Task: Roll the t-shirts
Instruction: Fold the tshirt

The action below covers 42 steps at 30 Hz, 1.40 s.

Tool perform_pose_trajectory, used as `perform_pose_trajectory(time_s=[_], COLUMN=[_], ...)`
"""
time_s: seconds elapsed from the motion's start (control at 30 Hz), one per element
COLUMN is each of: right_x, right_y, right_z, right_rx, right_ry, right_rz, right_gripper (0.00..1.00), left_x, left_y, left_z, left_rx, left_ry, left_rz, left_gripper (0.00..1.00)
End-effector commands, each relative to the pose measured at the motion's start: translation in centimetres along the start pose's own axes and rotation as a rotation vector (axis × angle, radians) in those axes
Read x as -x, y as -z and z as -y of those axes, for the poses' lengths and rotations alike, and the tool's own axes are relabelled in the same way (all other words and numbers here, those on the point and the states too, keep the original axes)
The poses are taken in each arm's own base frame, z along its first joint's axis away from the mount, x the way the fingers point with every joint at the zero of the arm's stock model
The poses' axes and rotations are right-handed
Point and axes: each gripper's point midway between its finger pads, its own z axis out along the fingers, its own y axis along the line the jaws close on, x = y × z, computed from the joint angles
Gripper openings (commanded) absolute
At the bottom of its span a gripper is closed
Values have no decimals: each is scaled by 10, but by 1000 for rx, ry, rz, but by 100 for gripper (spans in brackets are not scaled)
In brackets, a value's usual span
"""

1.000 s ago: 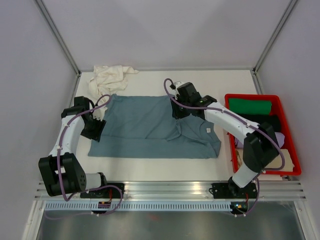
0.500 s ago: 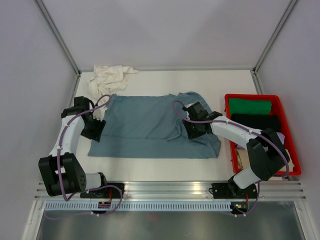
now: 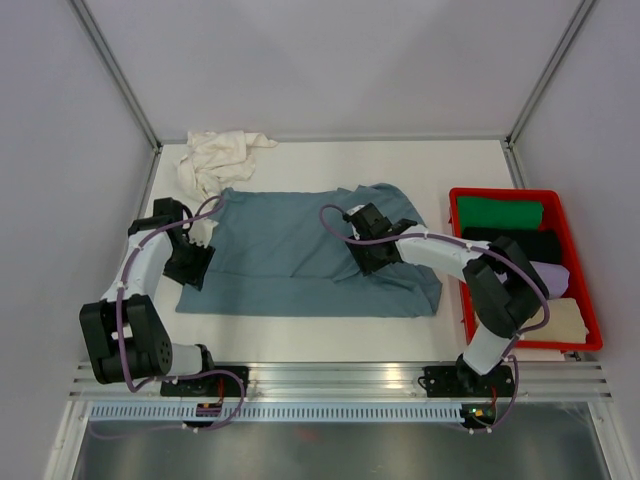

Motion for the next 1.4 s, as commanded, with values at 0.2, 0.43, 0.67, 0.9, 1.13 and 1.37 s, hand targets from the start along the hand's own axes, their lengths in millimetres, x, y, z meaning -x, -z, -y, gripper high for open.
perform_pose_trajectory(time_s=[0.2, 0.43, 0.67, 0.9, 1.13, 1.37], right_x=[25, 42, 31, 41, 36, 56], right_y=[-12, 10, -2, -6, 12, 43], right_z=[10, 33, 75, 115, 140, 112], right_rx=[-76, -119, -166, -180, -245, -81], right_ry=[-24, -141, -184, -275, -363, -378], right_rz=[65, 152, 105, 111, 126, 249], right_gripper=[49, 40, 39, 39, 40, 36], left_x=[4, 3, 3, 2, 2, 1], left_y=[0, 2, 4, 4, 5, 5], left_z=[-8, -9, -11, -11, -11, -11], left_rx=[37, 48, 56, 62, 67, 65], left_ry=[17, 12, 10, 6, 1, 6], left_rz=[10, 14, 15, 13, 21, 19], left_gripper=[54, 54, 54, 54, 54, 54])
